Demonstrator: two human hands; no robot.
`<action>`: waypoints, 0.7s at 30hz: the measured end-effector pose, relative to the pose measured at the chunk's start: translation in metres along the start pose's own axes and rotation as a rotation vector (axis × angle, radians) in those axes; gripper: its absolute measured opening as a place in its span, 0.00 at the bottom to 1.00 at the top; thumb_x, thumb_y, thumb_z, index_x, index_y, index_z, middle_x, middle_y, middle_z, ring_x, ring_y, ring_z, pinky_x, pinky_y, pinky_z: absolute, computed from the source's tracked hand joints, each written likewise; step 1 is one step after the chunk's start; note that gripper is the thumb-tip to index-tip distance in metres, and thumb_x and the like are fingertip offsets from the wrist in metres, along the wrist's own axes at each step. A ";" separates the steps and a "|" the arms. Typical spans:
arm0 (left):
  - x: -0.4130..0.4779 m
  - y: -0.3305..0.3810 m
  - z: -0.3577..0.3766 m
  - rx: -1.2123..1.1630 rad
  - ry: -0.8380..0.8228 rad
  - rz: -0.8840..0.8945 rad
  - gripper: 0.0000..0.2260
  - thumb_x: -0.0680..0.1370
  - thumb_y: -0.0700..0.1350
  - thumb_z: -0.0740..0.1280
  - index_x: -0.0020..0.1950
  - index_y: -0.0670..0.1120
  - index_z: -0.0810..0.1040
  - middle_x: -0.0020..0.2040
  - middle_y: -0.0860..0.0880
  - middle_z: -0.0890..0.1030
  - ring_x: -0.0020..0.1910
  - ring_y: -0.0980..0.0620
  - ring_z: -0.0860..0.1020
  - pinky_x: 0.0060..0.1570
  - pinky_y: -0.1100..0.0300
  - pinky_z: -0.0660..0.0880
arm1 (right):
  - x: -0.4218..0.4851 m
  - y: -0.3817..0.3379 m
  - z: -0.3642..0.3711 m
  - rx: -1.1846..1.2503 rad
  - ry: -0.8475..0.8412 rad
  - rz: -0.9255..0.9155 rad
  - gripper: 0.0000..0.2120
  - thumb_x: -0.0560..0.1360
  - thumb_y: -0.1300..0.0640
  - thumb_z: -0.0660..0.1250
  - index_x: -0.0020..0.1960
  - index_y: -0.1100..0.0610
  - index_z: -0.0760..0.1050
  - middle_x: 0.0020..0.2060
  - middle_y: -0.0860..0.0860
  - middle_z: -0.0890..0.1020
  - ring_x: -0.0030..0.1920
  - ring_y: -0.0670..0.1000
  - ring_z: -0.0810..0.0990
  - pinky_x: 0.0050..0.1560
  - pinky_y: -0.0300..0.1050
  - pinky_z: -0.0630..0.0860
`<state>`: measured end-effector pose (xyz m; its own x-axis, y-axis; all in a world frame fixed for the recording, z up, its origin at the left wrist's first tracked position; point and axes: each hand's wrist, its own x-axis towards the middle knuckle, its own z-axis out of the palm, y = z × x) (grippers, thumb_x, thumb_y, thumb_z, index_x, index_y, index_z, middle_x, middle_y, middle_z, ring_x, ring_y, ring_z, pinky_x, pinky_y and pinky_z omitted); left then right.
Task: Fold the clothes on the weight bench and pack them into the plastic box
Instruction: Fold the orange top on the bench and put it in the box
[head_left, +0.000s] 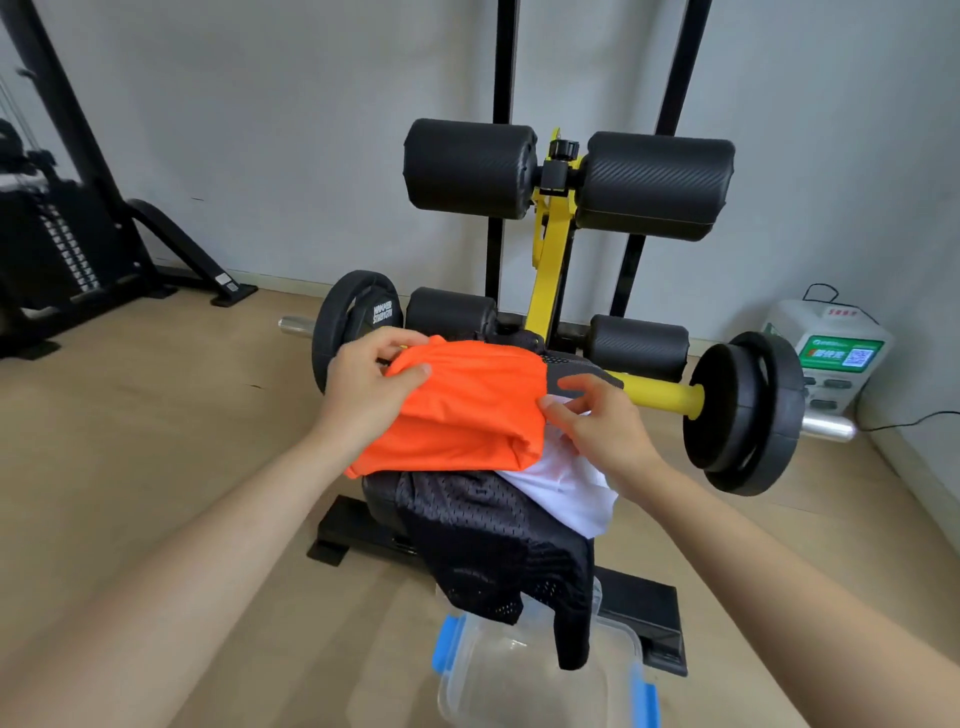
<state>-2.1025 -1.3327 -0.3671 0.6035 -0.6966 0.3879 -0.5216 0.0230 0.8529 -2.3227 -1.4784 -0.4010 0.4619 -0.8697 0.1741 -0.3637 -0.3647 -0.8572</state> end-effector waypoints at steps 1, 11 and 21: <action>0.001 -0.004 -0.007 -0.001 0.026 -0.020 0.14 0.70 0.43 0.76 0.49 0.62 0.84 0.44 0.54 0.84 0.47 0.51 0.83 0.54 0.44 0.80 | -0.001 -0.005 0.002 -0.030 -0.015 -0.011 0.22 0.74 0.44 0.72 0.63 0.54 0.76 0.43 0.50 0.84 0.46 0.51 0.81 0.49 0.46 0.77; -0.007 -0.035 -0.058 0.035 -0.014 -0.251 0.13 0.71 0.39 0.77 0.52 0.52 0.83 0.46 0.48 0.84 0.42 0.51 0.82 0.37 0.58 0.77 | -0.002 -0.044 0.036 -0.367 -0.078 -0.257 0.26 0.71 0.44 0.74 0.67 0.51 0.75 0.47 0.52 0.82 0.51 0.55 0.80 0.52 0.48 0.75; -0.016 -0.069 -0.051 0.086 -0.238 -0.426 0.17 0.75 0.43 0.75 0.62 0.47 0.77 0.55 0.48 0.82 0.54 0.49 0.82 0.47 0.55 0.80 | -0.005 -0.037 0.043 -0.351 -0.144 -0.390 0.19 0.74 0.56 0.73 0.64 0.51 0.78 0.55 0.50 0.82 0.47 0.49 0.75 0.53 0.41 0.70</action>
<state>-2.0450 -1.2870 -0.4146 0.6249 -0.7757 -0.0884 -0.3122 -0.3521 0.8824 -2.2765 -1.4457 -0.3908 0.7140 -0.6021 0.3574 -0.3801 -0.7620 -0.5244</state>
